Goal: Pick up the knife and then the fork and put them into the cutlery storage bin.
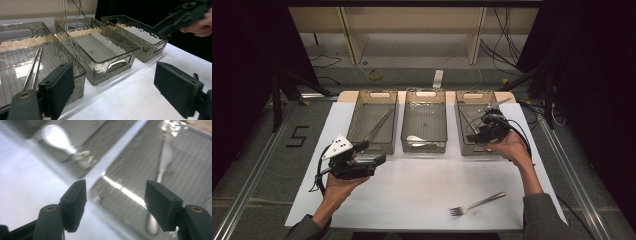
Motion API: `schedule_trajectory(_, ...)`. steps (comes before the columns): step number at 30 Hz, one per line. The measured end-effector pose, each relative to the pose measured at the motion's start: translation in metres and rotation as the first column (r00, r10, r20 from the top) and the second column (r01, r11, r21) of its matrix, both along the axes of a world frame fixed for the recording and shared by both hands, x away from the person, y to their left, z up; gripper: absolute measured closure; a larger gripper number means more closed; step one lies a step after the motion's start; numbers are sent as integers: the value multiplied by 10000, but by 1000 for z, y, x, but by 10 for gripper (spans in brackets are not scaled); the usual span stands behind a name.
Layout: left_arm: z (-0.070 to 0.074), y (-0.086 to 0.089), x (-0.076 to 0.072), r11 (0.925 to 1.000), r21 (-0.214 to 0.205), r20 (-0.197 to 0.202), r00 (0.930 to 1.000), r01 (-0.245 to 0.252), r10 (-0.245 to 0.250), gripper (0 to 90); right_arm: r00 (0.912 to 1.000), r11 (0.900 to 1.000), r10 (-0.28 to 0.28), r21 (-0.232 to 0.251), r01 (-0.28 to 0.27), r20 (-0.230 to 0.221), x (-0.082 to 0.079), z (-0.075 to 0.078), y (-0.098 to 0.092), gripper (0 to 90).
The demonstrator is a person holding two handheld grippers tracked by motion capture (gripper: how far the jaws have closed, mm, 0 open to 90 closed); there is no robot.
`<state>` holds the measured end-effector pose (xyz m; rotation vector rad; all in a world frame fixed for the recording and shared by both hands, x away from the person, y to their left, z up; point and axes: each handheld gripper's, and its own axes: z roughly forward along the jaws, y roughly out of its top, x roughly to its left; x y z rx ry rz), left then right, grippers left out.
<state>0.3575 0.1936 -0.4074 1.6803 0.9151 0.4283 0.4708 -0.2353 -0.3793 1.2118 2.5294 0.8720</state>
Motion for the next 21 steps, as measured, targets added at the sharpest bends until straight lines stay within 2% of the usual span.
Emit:
schedule_trajectory(5, 1, 1, 0, 10000, -12, 26, 10000, -37, 37, 160, 9960, 9962, 853, 126, -856, 263, -39, 2, 0, 338)
schedule_trajectory(7, 1, 0, -1, 10000, 38, 39, 10000, -20, 20, 160, 9916, 9907, 1286, -465, -1278, 126, -50, 2, 1, 324)
schedule_trajectory(8, 1, 0, -1, 10000, 26, 41, 10000, -15, 15, 160, 9905, 9891, 1363, -594, -1350, 186, -56, 2, 0, 325)
schedule_trajectory(10, 1, 0, -1, 10000, 13, 79, 10000, 15, -15, 160, 9887, 9884, 1489, -313, -1484, 155, -63, 2, -4, 325)
schedule_trajectory(14, 1, 0, -1, 10000, 56, 97, 10000, 10, -11, 160, 9883, 9862, 1513, -644, -1524, -213, -74, -8, -5, 317)
schedule_trajectory(21, 2, 0, -2, 10000, 56, 148, 9999, 12, -12, 160, 9793, 9756, 1894, -990, -1958, -710, -99, -25, -3, 305)
